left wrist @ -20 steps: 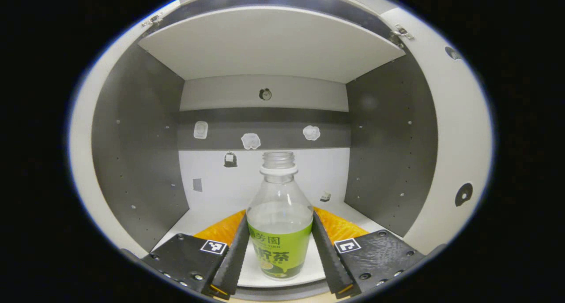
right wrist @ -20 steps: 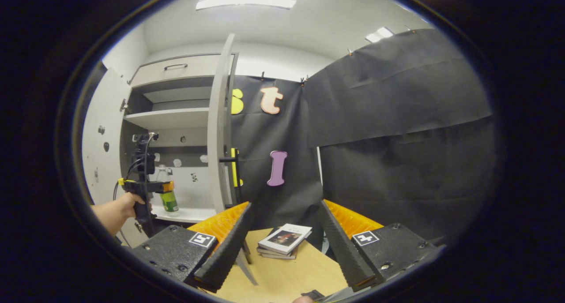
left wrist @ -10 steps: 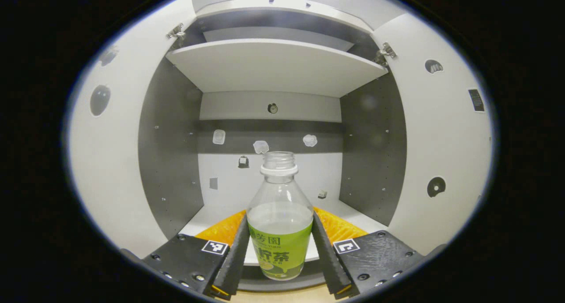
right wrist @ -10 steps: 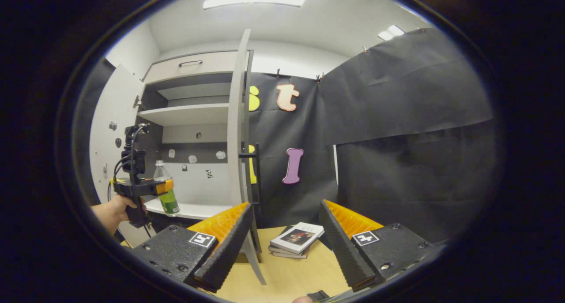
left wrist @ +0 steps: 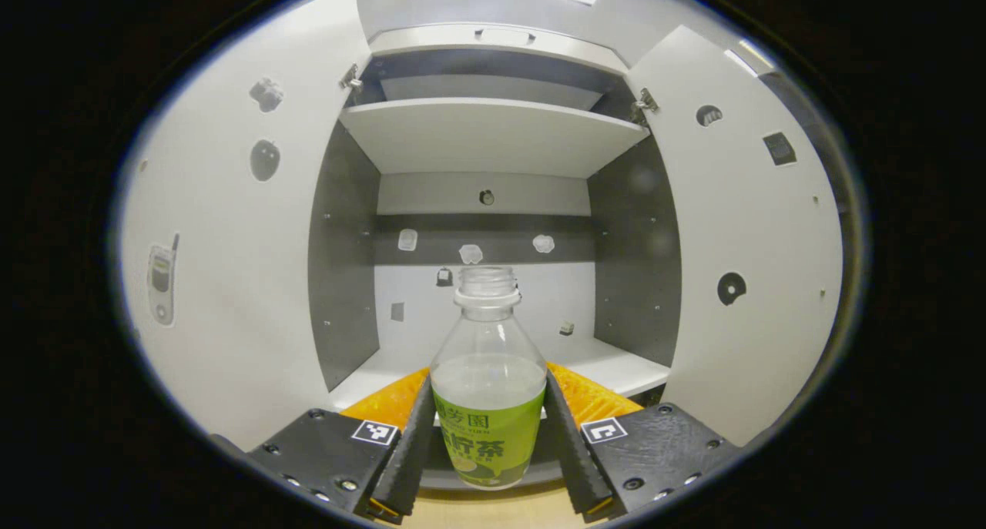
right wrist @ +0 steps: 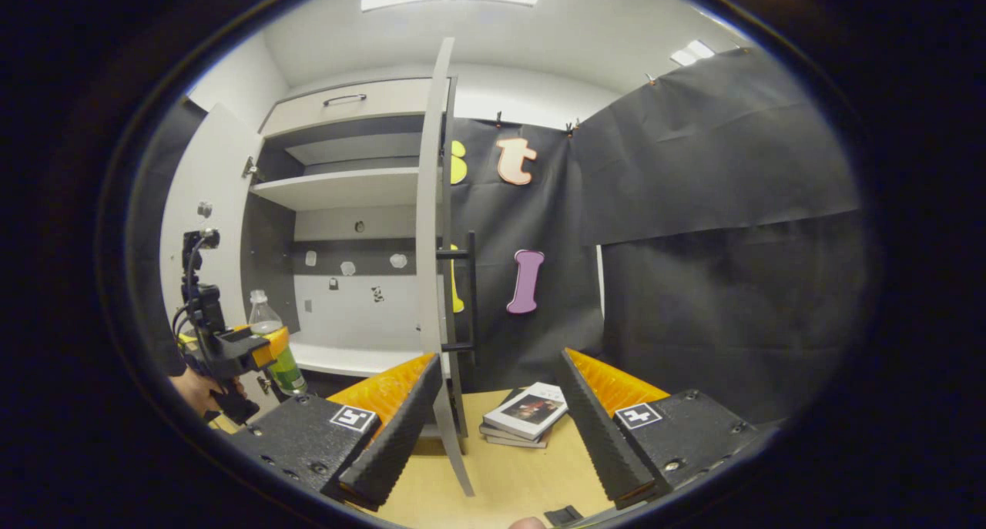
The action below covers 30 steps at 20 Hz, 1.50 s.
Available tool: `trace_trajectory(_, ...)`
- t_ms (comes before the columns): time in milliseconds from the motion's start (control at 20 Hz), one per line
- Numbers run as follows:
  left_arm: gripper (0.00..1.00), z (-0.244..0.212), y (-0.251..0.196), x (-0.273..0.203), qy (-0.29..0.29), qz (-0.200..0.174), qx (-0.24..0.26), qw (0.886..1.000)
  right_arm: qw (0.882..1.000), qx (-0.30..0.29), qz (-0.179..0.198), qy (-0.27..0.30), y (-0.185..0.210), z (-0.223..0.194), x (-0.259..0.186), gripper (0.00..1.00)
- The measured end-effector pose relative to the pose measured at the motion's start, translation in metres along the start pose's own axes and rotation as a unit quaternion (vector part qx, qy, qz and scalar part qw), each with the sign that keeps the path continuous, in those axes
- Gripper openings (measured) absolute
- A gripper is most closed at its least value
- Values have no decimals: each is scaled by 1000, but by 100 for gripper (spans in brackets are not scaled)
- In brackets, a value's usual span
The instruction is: Grasp the bottle in the cabinet with the left hand and place it on the coaster, then close the right door with the right hand and the left door with the left hand.
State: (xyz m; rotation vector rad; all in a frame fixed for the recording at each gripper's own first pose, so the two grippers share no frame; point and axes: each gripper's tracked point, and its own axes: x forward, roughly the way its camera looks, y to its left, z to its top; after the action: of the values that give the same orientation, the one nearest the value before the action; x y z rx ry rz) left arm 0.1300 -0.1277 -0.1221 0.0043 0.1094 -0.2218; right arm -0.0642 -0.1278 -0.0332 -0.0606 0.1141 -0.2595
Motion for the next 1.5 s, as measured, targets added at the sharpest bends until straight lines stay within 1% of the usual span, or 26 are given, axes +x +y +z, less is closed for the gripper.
trace_trajectory(150,72,-14,0,-15,6,8,1,1000,1000,-5,4,2,6,-5,3,98)
trace_trajectory(200,75,-20,1,-18,10,13,0,1000,1000,-4,6,3,8,-6,4,98)
trace_trajectory(250,72,-27,1,-23,15,16,-4,1000,1000,-4,8,2,11,-8,4,98)
trace_trajectory(400,72,-44,-4,-34,30,12,-19,999,1000,-7,12,6,16,-14,4,98)
trace_trajectory(450,75,-49,-5,-38,33,12,-17,999,1000,-9,14,7,17,-15,3,98)
trace_trajectory(650,75,-71,-19,-56,45,1,-6,999,1000,-13,13,1,17,-17,3,98)
trace_trajectory(700,72,-78,-22,-61,50,-1,-7,999,1000,-16,9,5,17,-19,5,98)
trace_trajectory(800,72,-90,-28,-69,60,-7,-10,998,1000,-20,6,11,18,-23,8,98)
trace_trajectory(850,68,-94,-30,-74,58,-6,-11,998,1000,-22,6,14,18,-25,9,98)
trace_trajectory(900,72,-97,-28,-77,57,0,-10,998,1000,-23,5,15,18,-26,10,98)
trace_trajectory(1050,72,-114,-29,-87,70,8,-11,997,999,-24,9,22,20,-33,12,98)
trace_trajectory(1200,72,-118,-35,-99,46,6,-1,999,999,-30,14,23,21,-38,13,98)
trace_trajectory(1250,76,-122,-40,-103,40,-1,1,999,999,-33,13,25,23,-39,13,98)
trace_trajectory(1300,72,-130,-45,-107,46,-8,4,999,999,-36,12,29,24,-41,13,98)
trace_trajectory(1400,72,-154,-65,-117,80,-46,5,996,999,-36,12,37,27,-46,10,98)
trace_trajectory(1450,74,-163,-69,-123,91,-52,6,994,999,-35,11,40,28,-47,10,98)
trace_trajectory(1500,78,-166,-72,-126,90,-56,4,994,998,-35,10,43,28,-47,11,98)
